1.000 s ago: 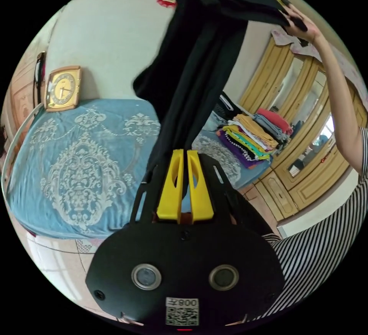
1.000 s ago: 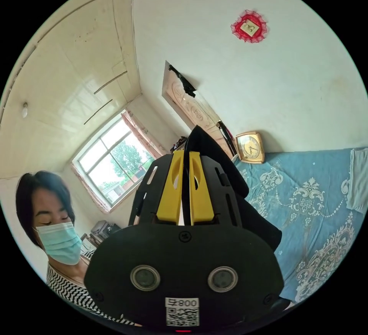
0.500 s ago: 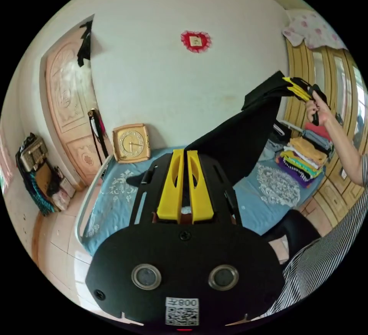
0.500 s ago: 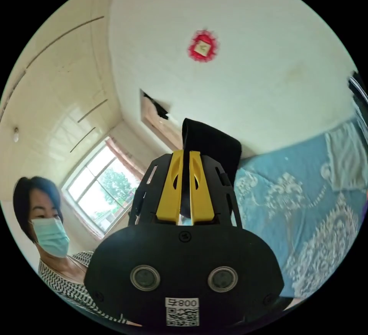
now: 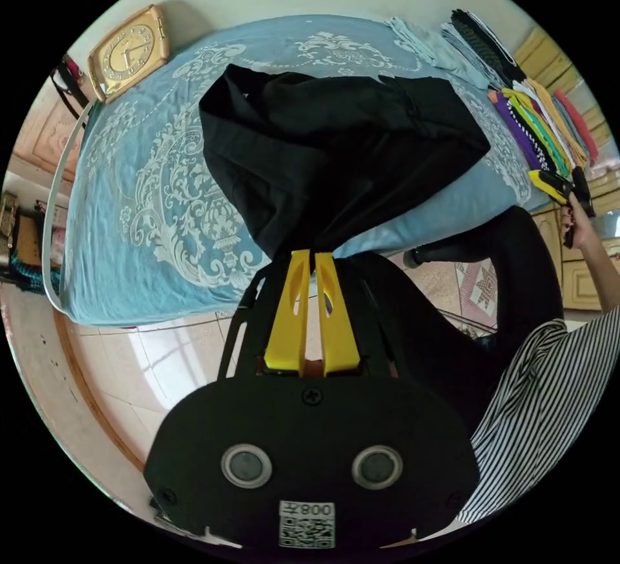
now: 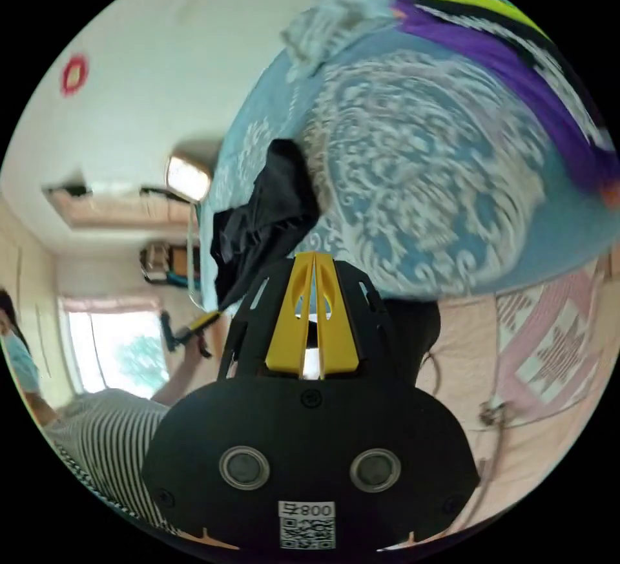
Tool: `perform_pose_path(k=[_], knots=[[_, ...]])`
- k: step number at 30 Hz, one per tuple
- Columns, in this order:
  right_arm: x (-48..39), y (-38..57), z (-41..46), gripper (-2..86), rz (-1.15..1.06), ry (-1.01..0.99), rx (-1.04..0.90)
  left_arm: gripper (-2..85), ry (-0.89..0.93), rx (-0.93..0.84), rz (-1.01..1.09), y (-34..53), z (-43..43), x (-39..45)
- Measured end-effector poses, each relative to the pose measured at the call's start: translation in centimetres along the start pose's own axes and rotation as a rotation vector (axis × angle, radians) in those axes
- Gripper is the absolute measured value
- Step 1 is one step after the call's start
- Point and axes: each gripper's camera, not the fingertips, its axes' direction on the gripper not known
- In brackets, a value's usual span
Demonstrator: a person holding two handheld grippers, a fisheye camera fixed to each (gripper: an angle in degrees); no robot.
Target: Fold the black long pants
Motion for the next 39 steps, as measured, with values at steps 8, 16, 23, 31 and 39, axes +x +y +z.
perform_pose_path(k=[8, 16, 23, 31, 39], knots=[[-23.2, -5.4, 14.0, 6.6, -0.713, 0.383, -0.239, 3.8, 0.198, 0.09, -0.242, 1.0, 1.7, -4.8], [-31.6, -4.0, 23.0, 8.8, -0.924, 0.652, -0.334, 11.1, 0.214, 0.244, -0.295, -1.7, 4.1, -8.0], [-35.0, -3.3, 25.1, 5.5, -0.914, 0.691, -0.337, 6.5, 0.084, 0.053, -0.179, -5.6, 10.2, -8.8], [-34.6, -6.0, 14.9, 2.0, -0.651, 0.46, -0.08, 3.1, 0.095, 0.259, -0.302, -2.2, 6.3, -14.7], [-24.2, -2.8, 1.5, 1.8, -0.201, 0.435, 0.218, 3.1, 0.168, 0.28, -0.568, 3.7, 9.2, -21.0]])
